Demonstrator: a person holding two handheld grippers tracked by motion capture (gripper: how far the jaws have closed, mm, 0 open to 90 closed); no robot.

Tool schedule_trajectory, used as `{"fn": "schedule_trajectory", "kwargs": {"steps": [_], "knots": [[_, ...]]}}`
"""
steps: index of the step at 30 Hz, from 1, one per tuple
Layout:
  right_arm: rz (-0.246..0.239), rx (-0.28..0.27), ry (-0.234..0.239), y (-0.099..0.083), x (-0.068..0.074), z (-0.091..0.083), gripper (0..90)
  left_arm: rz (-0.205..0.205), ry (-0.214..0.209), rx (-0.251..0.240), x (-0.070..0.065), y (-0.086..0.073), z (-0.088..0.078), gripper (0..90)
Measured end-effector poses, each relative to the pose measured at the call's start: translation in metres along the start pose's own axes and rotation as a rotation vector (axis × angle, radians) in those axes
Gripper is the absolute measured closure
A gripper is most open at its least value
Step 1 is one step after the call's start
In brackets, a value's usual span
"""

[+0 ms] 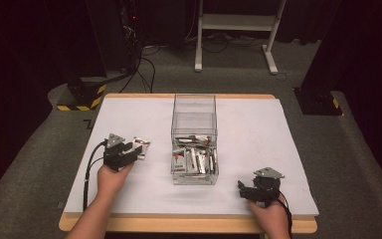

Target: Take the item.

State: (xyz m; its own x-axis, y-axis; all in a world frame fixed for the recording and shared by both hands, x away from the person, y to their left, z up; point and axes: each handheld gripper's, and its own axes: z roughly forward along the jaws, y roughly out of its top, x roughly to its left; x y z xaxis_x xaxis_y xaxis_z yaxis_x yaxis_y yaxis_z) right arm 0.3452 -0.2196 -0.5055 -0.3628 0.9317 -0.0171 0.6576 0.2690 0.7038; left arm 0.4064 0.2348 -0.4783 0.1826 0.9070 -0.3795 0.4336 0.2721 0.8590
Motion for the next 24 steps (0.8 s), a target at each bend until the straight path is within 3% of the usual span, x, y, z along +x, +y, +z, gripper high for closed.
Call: {"fn": "schedule_trajectory", "kwargs": {"steps": [11, 21, 24], "knots": [[-0.002, -0.001, 0.0, 0.0, 0.0, 0.0, 9.4, 0.027, 0.032, 0.034, 0.026, -0.02, -0.031, 47.7], [0.0, -0.003, -0.001, 0.0, 0.0, 0.0, 9.4, 0.097, 0.073, 0.1, 0.048, -0.049, -0.071, 43.3], [0.0, -0.004, -0.002, 0.0, 0.0, 0.0, 9.5, 0.108, 0.067, 0.098, 0.048, -0.052, -0.077, 40.7]]}}
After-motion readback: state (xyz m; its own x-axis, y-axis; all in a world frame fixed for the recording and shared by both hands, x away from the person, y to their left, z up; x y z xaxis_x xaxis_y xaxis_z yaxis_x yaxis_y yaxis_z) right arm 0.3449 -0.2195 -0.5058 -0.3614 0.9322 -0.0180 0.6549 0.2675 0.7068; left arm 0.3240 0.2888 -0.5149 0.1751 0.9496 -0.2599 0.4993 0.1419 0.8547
